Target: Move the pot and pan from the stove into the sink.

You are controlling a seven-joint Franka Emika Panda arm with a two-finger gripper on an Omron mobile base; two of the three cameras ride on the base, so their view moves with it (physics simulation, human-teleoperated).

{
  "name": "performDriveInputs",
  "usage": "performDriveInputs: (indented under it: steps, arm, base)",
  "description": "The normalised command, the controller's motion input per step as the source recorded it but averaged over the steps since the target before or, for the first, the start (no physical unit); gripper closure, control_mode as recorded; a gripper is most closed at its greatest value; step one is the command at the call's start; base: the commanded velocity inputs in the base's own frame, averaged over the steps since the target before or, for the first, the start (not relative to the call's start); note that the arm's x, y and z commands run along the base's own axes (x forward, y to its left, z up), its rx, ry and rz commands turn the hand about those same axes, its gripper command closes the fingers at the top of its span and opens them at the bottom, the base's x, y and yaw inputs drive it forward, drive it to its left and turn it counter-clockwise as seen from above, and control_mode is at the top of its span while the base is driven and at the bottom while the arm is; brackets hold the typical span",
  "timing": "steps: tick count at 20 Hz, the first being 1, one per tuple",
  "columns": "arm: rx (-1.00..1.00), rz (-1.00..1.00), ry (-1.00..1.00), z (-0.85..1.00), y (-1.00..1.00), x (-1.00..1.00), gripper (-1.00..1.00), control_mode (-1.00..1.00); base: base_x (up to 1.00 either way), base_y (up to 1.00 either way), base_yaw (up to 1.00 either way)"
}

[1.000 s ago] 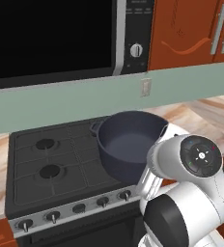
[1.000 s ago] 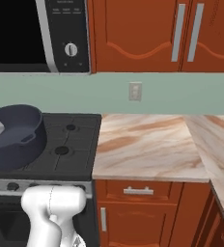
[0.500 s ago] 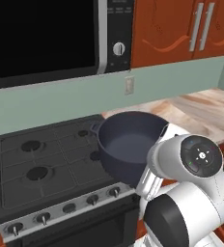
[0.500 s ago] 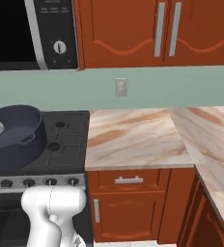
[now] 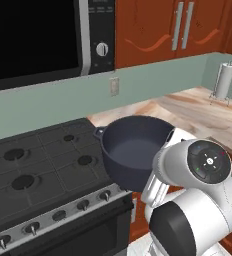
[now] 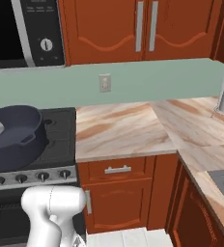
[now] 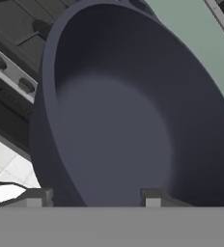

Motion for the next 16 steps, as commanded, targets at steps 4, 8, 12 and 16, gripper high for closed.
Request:
performDriveInputs:
  steps: [4,8,12,16]
  arm:
    - [0.00,0.00,0.00,0.00,0.00,0.00,1.00,1.00]
    - [0.00,0.00,0.00,0.00,0.00,0.00,1.00,1.00]
    - [0.00,0.00,0.00,0.00,0.00,0.00,1.00,1.00]
    - [0.00,0.00,0.00,0.00,0.00,0.00,1.00,1.00]
  base:
    - [-0.33,-0.09,-0.28]
    - [-0.19,-0.07,-0.32]
    - [-0.08,-0.09,-0.34]
    - [-0.01,-0.12,-0.35]
